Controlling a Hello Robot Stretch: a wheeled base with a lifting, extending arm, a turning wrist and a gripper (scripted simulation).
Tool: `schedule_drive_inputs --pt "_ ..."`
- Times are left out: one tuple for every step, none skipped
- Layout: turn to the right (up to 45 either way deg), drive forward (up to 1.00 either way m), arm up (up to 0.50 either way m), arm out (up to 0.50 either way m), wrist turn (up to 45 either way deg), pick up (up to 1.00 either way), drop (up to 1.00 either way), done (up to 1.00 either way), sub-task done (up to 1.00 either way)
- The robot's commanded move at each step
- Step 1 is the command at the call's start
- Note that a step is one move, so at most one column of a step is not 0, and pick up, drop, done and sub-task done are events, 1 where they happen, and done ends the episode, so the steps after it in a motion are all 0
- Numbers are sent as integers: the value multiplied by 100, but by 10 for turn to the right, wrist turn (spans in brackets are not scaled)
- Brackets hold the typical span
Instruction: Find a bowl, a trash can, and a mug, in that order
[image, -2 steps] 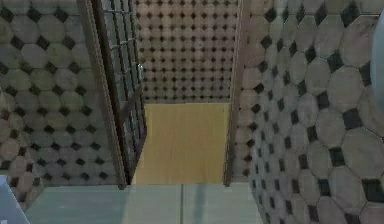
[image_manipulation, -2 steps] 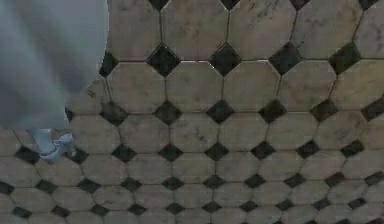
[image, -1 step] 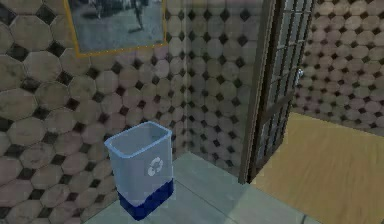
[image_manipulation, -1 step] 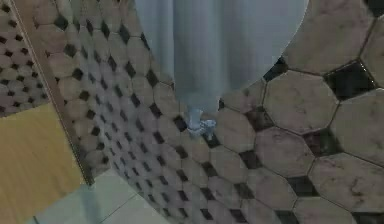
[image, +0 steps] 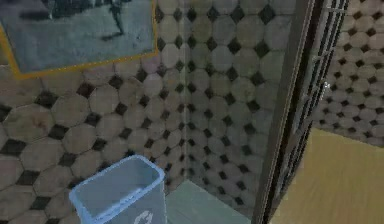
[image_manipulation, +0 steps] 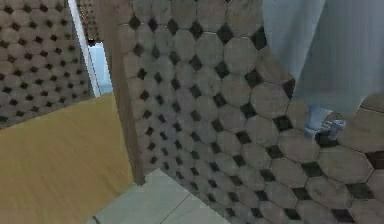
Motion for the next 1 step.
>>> schedule_drive_inputs --pt "-240 0 0 0 0 0 0 0 0"
